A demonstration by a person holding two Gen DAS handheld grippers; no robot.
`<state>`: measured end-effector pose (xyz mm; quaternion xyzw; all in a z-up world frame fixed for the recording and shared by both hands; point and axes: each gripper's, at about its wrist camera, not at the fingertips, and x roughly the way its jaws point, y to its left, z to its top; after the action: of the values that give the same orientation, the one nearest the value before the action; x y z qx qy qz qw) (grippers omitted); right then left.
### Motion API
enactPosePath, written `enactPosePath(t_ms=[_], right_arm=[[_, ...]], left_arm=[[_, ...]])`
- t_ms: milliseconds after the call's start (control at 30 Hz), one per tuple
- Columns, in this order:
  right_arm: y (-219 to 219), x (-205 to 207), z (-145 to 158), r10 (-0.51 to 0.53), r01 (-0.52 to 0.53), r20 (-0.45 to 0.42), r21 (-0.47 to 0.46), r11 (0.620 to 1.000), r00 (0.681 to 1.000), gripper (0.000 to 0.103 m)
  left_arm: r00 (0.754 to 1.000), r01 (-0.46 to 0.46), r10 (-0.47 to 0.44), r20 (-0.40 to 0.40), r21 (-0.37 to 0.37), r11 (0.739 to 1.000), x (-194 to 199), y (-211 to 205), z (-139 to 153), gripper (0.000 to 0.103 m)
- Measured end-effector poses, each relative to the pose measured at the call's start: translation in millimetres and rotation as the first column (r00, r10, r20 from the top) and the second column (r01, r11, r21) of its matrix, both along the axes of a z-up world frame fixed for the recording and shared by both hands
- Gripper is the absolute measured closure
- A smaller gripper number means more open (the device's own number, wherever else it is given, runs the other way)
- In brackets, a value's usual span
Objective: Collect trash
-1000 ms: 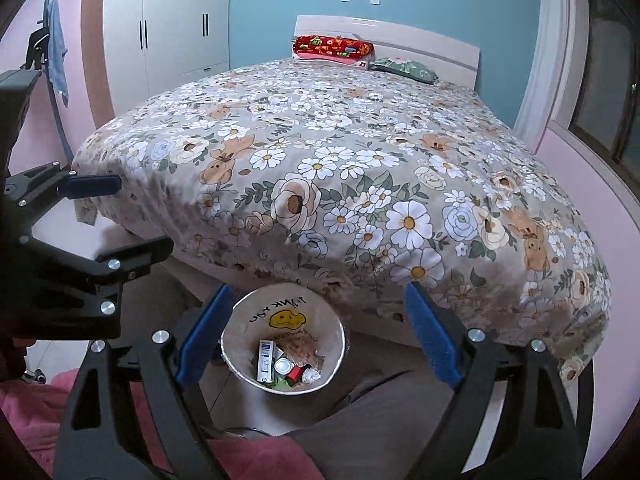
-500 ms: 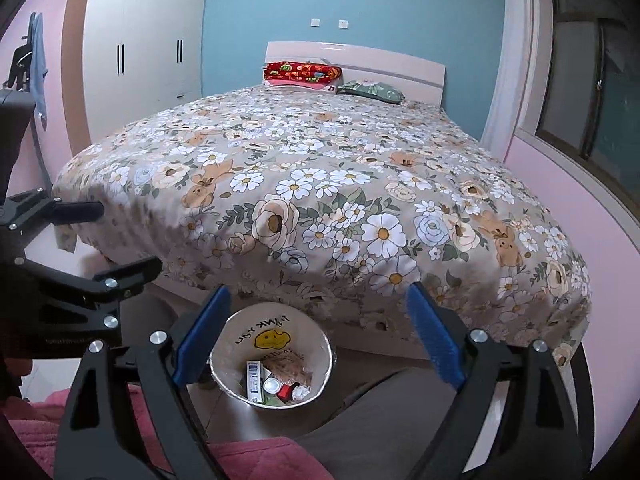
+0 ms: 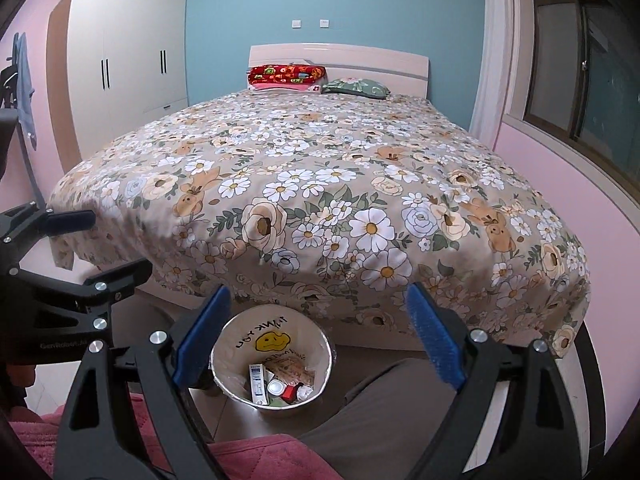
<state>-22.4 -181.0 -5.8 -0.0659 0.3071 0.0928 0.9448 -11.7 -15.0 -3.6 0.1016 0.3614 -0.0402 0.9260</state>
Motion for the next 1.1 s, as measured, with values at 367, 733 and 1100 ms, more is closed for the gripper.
enactPosePath(t_ms=[367,733,1100], right_arm=[[1.6,1.1,-1.7,0.001,-0.001,-0.009,0.004,1.000,1.000,0.015],[1.8,2.3,-4.8,0.000,0.001,-0.020,0.010,1.000,1.000,0.015],[3.5,2.5,-7.2,0.002,-0.002,-0.034,0.004,1.000,0.999,0.015]], left_arm=[[1.000,-0.002,0.002,0.003,-0.001,1.000,-1.2,1.0,2.0,0.012],[1.000,0.007,-0.007,-0.001,0.002,1.000,-0.6,1.5,1.9,0.012],[1.000,0.020,-0.020,-0.008,0.008,1.000,0.8,-2.3,0.4,0.012]])
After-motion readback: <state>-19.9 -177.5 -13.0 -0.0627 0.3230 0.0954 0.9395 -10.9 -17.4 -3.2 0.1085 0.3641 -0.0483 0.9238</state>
